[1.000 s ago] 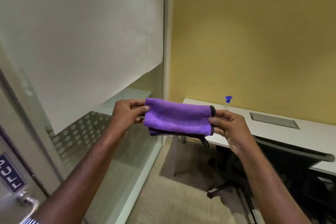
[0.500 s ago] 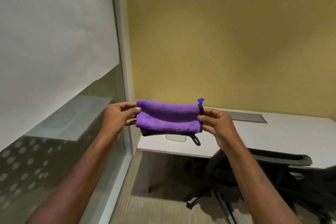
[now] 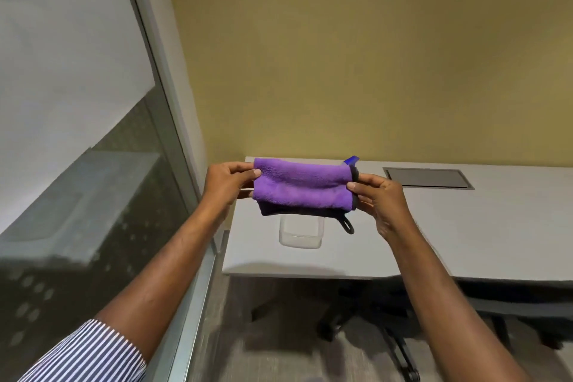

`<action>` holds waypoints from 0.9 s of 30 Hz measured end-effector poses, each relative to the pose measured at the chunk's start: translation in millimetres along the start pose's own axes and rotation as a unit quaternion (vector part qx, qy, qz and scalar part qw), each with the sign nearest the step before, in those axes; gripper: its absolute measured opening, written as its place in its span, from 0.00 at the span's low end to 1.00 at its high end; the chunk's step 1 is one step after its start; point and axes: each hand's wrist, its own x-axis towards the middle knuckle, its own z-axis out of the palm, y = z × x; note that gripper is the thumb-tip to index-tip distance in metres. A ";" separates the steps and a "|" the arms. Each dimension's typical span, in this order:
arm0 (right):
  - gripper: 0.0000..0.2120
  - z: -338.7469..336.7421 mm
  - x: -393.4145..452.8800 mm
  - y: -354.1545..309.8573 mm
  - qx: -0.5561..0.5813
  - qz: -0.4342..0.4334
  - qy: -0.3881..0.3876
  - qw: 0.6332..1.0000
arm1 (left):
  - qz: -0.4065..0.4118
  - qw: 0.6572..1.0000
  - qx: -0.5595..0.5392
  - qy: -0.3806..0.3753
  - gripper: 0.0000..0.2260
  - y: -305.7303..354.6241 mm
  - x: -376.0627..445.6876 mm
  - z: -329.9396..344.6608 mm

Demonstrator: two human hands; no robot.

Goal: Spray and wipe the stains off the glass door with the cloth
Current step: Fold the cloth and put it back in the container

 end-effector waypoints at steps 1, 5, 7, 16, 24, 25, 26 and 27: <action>0.11 -0.5 14.8 5.4 -0.002 0.009 0.008 1.000 | -0.010 1.000 0.004 -0.004 0.04 -6.1 15.8 5.9; 0.08 -2.6 73.8 34.5 -0.025 0.041 0.033 0.998 | -0.056 0.998 0.012 -0.009 0.04 -36.6 79.8 30.4; 0.07 -4.2 102.6 55.2 -0.048 0.057 0.051 0.996 | -0.085 0.996 0.019 -0.006 0.04 -56.4 110.0 44.4; 0.05 -14.7 205.0 158.2 -0.185 0.145 0.095 0.967 | -0.206 0.970 0.118 0.051 0.07 -172.6 196.3 99.9; 0.10 -9.2 237.9 211.8 -0.262 0.203 0.062 0.941 | -0.244 0.943 0.216 0.068 0.04 -221.7 212.3 119.0; 0.11 -7.1 240.0 215.4 -0.275 0.204 0.061 0.938 | -0.249 0.940 0.223 0.069 0.04 -225.7 212.8 119.6; 0.12 -4.6 241.9 218.9 -0.292 0.206 0.060 0.932 | -0.255 0.938 0.226 0.069 0.04 -229.4 213.3 120.0; 0.13 -2.5 243.1 222.3 -0.314 0.208 0.056 0.925 | -0.261 0.936 0.227 0.069 0.04 -233.1 213.2 120.7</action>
